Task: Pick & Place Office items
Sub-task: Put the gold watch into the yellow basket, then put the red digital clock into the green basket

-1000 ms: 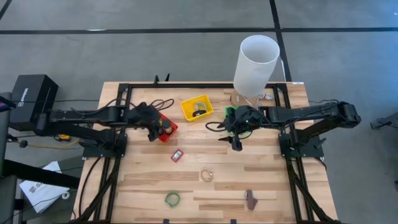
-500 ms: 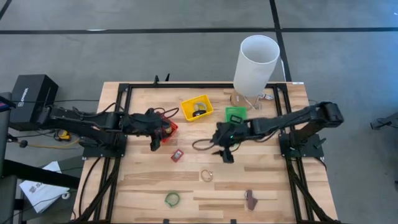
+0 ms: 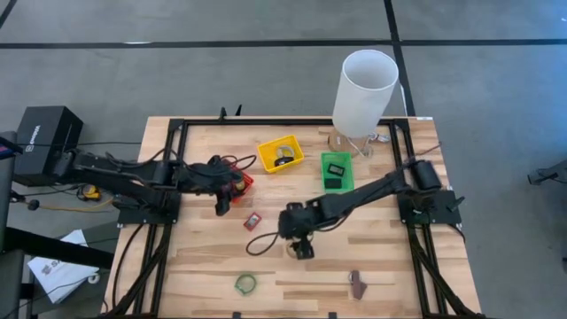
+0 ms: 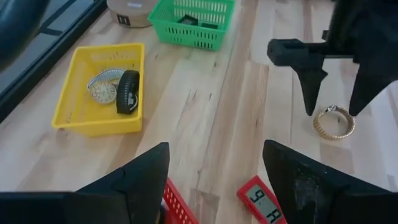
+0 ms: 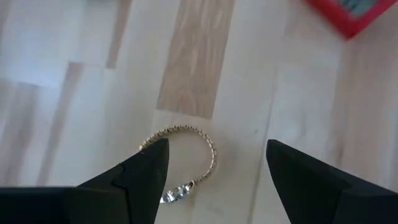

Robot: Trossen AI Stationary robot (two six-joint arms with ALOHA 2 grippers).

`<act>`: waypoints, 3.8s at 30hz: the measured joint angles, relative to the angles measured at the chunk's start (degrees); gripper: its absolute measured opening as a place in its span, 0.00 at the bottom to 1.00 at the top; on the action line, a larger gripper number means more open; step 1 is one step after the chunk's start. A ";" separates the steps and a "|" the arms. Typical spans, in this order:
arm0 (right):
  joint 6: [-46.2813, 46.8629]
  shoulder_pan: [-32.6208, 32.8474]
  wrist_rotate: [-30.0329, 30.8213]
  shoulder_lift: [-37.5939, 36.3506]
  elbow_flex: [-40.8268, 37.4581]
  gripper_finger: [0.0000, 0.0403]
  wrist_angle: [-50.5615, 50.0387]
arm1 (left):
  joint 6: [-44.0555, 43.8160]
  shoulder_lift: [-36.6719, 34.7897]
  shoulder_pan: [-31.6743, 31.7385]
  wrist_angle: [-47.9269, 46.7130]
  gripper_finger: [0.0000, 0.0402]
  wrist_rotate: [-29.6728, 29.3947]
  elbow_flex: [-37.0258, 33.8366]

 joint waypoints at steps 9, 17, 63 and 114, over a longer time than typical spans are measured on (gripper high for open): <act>0.27 0.80 1.21 10.56 8.78 0.64 -9.46 | -0.86 0.01 0.00 0.49 0.61 0.03 -4.67; -1.34 0.24 1.64 10.96 10.08 0.48 -11.33 | -1.76 0.00 -0.36 4.85 0.60 0.05 -5.39; -17.81 -27.42 23.27 12.61 29.47 0.02 -9.26 | 2.26 -0.87 -0.37 23.42 0.53 -0.04 -5.33; -13.39 -19.26 31.31 16.45 29.54 0.36 -12.34 | -4.62 5.16 -6.82 25.13 0.53 0.52 -5.37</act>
